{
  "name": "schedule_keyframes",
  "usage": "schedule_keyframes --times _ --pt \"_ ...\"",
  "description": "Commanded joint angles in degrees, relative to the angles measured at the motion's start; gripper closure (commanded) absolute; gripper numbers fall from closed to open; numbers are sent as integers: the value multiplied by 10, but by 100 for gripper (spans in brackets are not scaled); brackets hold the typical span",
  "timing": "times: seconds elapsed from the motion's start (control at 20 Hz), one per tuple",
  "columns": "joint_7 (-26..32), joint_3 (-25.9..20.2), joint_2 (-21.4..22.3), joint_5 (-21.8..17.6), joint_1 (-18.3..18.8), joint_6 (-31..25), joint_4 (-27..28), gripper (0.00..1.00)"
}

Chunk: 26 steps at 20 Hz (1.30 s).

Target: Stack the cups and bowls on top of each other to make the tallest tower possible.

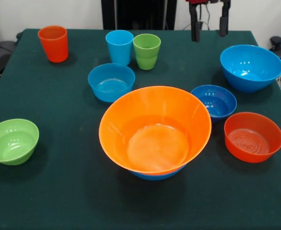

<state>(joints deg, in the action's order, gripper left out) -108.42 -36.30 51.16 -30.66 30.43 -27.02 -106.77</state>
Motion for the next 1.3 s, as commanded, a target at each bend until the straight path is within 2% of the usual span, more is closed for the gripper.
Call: schedule_keyframes --times 0.05,0.3,0.65,1.1,1.3 --pt "-32 46 -86 -35 -31 18 3 0" --pt "-50 73 -125 -50 -55 59 21 0" --pt "-49 69 -154 -28 -55 91 19 0" --pt "-79 90 -169 -6 -94 121 22 0" --pt "-71 87 -180 8 -95 119 29 0"
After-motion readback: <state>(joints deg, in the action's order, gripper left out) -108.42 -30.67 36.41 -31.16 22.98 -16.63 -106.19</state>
